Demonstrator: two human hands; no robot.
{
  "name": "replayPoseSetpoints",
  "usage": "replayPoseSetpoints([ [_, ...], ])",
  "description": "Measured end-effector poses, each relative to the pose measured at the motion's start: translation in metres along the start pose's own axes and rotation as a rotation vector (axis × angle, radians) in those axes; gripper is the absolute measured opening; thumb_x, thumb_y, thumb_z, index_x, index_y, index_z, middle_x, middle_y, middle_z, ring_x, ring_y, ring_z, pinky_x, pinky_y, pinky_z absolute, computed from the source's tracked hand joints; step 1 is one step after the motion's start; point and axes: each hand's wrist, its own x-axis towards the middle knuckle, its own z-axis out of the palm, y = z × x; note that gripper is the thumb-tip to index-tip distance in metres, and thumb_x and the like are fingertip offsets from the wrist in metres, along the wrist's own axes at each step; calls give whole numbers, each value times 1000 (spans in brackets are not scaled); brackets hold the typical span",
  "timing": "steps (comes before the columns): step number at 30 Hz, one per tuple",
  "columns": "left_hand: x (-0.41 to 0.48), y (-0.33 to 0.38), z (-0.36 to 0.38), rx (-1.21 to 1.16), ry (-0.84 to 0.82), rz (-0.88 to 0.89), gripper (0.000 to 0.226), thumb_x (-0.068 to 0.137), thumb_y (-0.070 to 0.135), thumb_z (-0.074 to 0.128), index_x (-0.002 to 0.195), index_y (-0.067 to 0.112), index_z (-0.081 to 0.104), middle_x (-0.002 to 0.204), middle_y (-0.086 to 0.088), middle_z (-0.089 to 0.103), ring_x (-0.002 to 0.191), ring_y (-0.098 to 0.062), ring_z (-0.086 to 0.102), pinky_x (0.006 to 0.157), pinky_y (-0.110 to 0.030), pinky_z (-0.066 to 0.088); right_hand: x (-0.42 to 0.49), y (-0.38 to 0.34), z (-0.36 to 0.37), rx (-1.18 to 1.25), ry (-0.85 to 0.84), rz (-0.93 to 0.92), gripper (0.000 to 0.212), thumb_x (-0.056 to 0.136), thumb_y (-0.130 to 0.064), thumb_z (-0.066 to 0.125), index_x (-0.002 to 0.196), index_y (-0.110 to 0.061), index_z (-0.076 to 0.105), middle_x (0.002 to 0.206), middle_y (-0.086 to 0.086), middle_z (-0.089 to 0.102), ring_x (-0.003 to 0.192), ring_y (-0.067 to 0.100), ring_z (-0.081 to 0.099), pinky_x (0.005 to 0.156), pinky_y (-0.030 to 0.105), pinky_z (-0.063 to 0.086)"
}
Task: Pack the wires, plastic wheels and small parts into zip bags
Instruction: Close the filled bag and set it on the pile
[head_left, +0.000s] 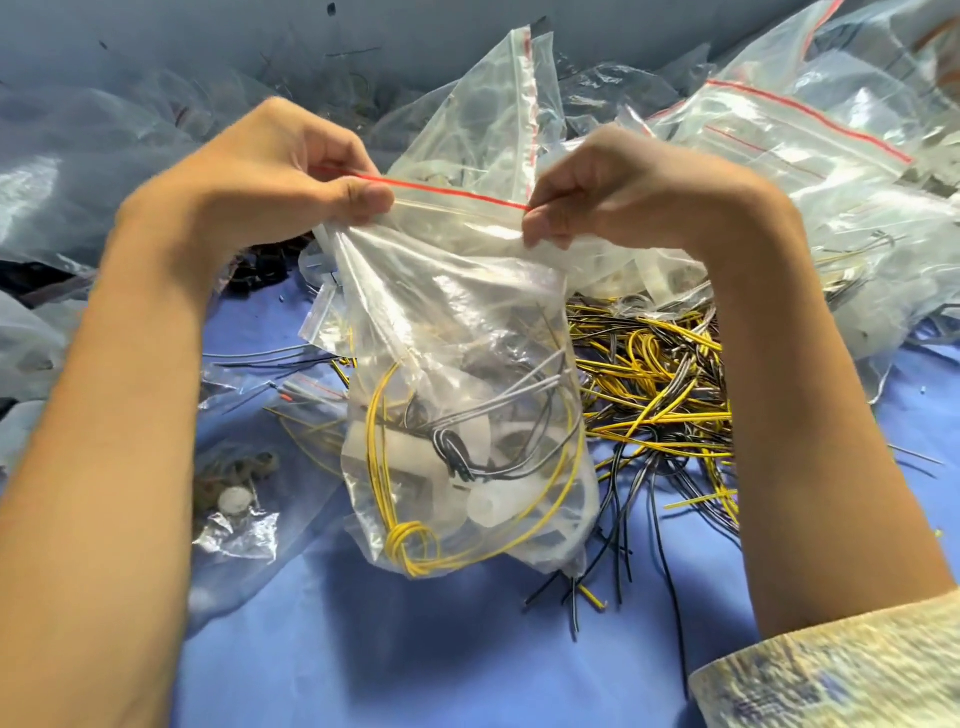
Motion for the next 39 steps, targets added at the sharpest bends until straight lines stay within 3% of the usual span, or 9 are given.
replayPoseSetpoints([
  [6,-8,-7,-8,-20,41,-31,15,71,38,67,71,23,67,56,16,65,53,5,52,54,-6,39,-2,6,-4,17,-2,15,21,89,-31,63,68,-34,65,54,-16,57,50,-6,46,47,8,32],
  [11,-11,-11,-12,17,83,-56,17,73,39,66,74,22,67,58,18,66,48,5,50,47,-3,34,-3,6,-2,62,1,25,20,90,-30,62,71,-28,65,61,-9,56,47,-7,46,42,5,31],
  [17,-17,-17,-14,35,81,-72,20,78,34,72,74,15,67,54,17,63,37,3,41,38,-3,25,-7,9,-3,139,-74,29,8,87,-25,65,81,-24,70,82,10,71,77,9,63,76,24,49],
  [20,-19,-20,-18,-10,88,-72,38,64,59,72,69,22,70,57,8,62,40,1,39,38,-5,24,-7,10,-5,141,-63,31,8,85,-21,67,81,-28,69,71,-11,67,65,-8,61,62,5,43],
  [23,-21,-24,-19,-20,111,-90,36,66,64,70,68,27,71,58,2,60,45,1,36,39,-8,23,-12,11,-8,131,-29,37,15,89,-27,64,74,-26,66,66,-9,61,50,-9,51,49,2,33],
  [26,-20,-24,-18,4,132,-118,28,72,45,70,67,18,67,47,15,57,37,4,37,37,-4,24,-11,9,-4,216,-36,73,20,92,-27,59,74,-19,65,74,-1,62,63,-3,55,70,12,44],
  [30,-15,-18,-10,33,136,-136,26,82,30,69,79,5,66,58,4,63,53,-3,46,47,-9,32,-9,7,1,237,-29,94,21,90,-28,62,93,-8,68,85,-2,68,81,5,62,92,32,52],
  [34,-5,-3,5,0,149,-123,16,88,15,65,90,0,62,50,13,60,48,2,51,52,-5,38,-6,-8,14,198,-162,148,62,66,-64,60,99,-12,65,90,-4,68,82,9,65,83,34,54],
  [39,2,17,11,-2,198,-54,9,92,9,59,84,6,59,58,3,59,46,2,53,51,-7,41,6,-21,23,-4,-176,146,49,72,-64,67,55,-19,55,48,-12,46,47,4,41,49,23,30],
])
